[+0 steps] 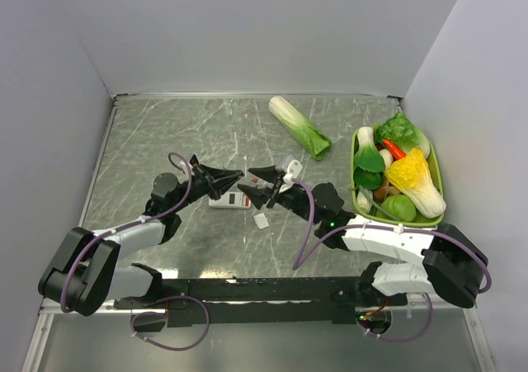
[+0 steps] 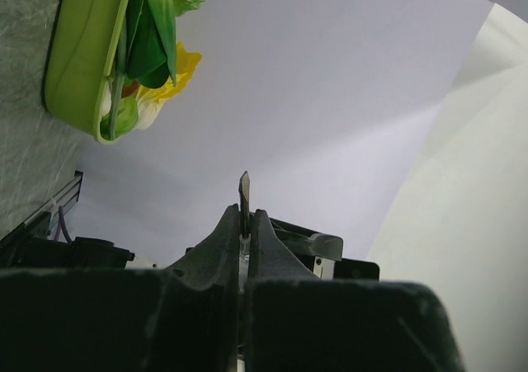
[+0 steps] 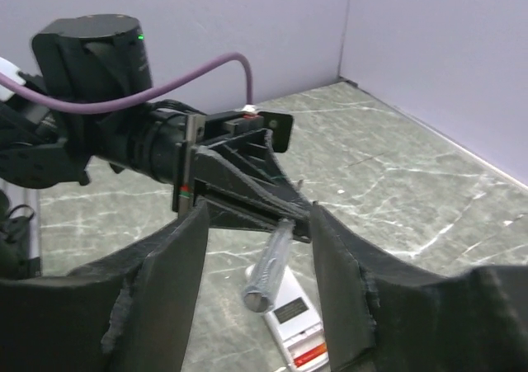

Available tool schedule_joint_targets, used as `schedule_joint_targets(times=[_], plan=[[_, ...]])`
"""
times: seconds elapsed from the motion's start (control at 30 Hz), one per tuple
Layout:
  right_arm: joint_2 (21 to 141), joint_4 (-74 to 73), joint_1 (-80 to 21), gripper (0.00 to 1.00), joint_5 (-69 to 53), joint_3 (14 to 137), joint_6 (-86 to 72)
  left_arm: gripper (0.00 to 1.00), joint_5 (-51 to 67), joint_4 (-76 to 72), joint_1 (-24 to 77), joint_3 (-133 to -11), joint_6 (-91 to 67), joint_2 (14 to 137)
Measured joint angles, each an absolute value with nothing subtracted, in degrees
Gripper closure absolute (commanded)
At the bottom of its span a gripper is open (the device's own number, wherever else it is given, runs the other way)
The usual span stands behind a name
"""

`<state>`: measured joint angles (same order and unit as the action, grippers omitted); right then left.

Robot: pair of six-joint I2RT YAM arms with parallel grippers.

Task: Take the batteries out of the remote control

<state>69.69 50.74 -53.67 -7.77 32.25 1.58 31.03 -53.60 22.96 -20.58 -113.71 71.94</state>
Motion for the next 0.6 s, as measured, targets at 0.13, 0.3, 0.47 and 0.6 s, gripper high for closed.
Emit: schedule_joint_targets(times=[0.13,0.3,0.47,0.6], plan=[[70.67,51.96,-53.93,0.43,-6.76,32.25,2.20,0.99,30.63,-54.92,22.96,-19.29,-113.71,71.55],[72.53,51.90,-54.19,0.45,-6.07,32.25,2.85,0.99,30.41,-55.05,22.96,-18.81,-113.73,70.37],[73.60,51.88,-55.02,0.61,-4.27,32.25,3.77,0.99,30.09,-55.00,22.96,-18.17,-113.73,69.17],[74.56,53.12,-56.16,0.85,-2.24,32.25,4.80,0.99,29.89,-55.02,22.96,-18.11,-113.80,68.99]])
